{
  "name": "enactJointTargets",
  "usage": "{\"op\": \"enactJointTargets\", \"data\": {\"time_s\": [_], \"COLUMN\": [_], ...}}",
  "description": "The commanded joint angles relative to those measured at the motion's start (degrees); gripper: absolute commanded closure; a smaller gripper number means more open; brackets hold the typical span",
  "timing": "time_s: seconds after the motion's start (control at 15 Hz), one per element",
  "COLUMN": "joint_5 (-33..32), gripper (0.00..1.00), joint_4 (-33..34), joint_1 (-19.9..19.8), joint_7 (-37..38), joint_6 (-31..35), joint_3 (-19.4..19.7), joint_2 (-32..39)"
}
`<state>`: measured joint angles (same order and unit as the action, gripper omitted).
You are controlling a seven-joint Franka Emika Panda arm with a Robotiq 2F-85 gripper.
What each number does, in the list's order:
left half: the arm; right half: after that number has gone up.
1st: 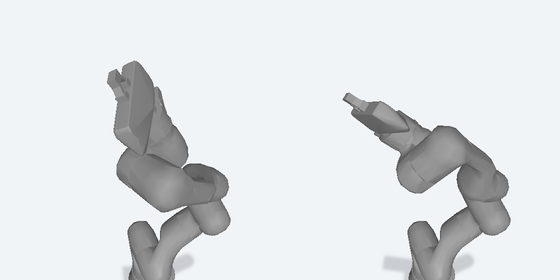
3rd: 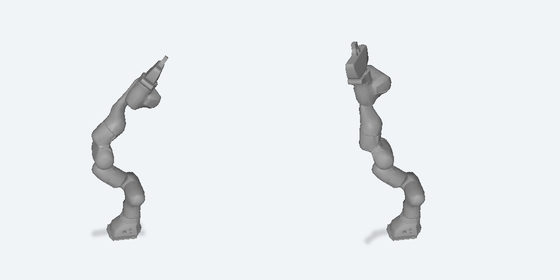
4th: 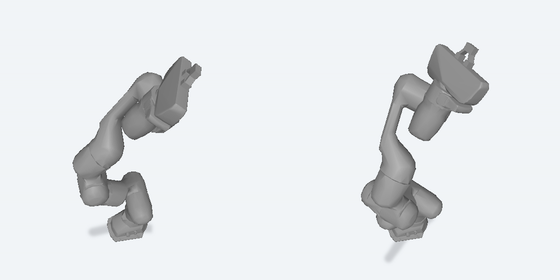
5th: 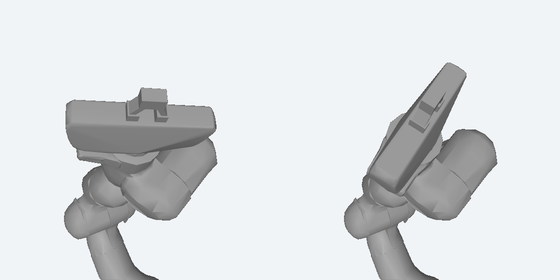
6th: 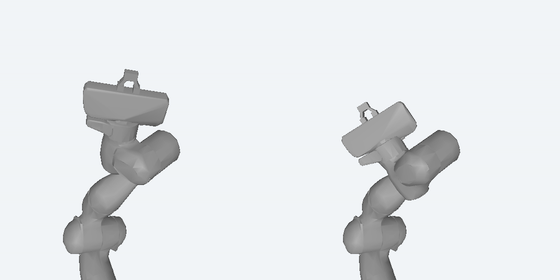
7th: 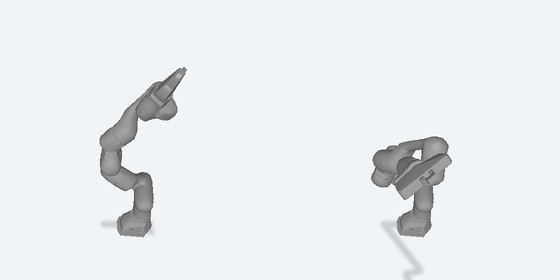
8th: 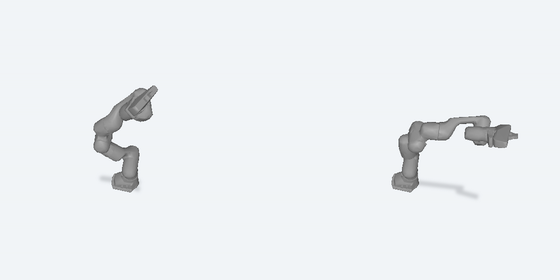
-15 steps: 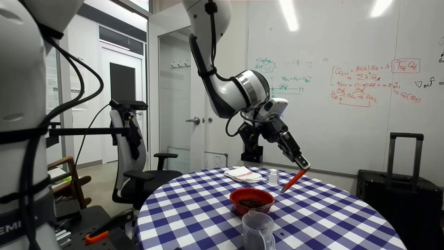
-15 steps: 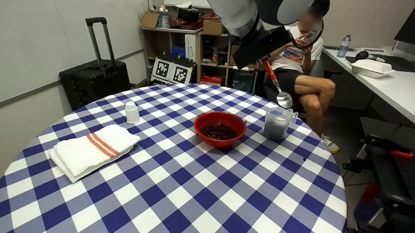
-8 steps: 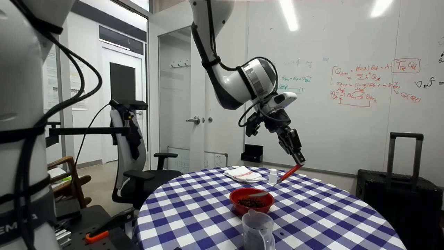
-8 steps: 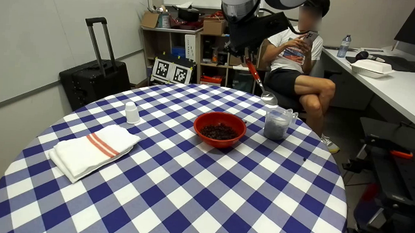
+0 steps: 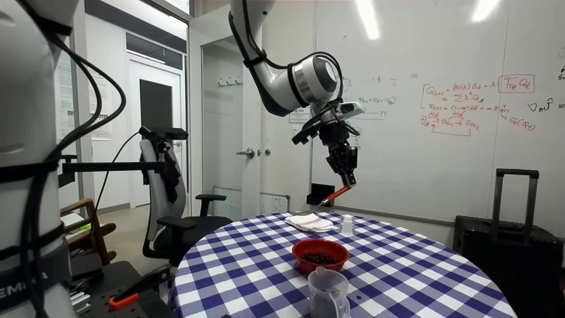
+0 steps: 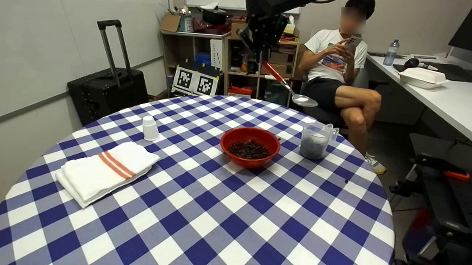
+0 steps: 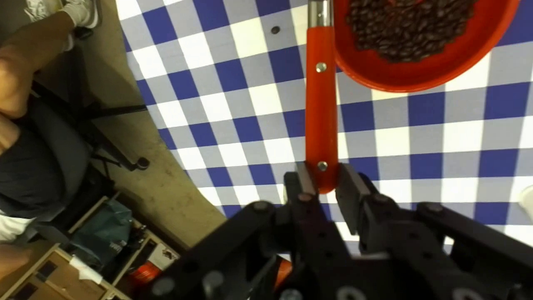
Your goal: Use the spoon to scoop up contents from the bowl and put them inside the jug
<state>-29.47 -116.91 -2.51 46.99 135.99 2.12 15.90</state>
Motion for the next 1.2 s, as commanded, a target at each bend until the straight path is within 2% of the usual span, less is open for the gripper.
{"op": "enactJointTargets", "data": {"time_s": [0.0, 0.4, 0.73, 1.13], "joint_5": [7.03, 12.39, 12.45, 14.11], "gripper": [0.95, 0.95, 0.95, 0.95], "joint_4": [1.65, 7.32, 14.52, 22.89], "joint_1": [3.15, 9.05, 12.93, 13.64], "joint_7": [-8.48, -14.57, -17.34, -21.87], "joint_6": [-2.34, -4.84, -5.03, -4.94], "joint_3": [-0.88, -3.42, -3.71, -2.42], "joint_2": [-0.22, 4.42, 12.51, 23.02]}}
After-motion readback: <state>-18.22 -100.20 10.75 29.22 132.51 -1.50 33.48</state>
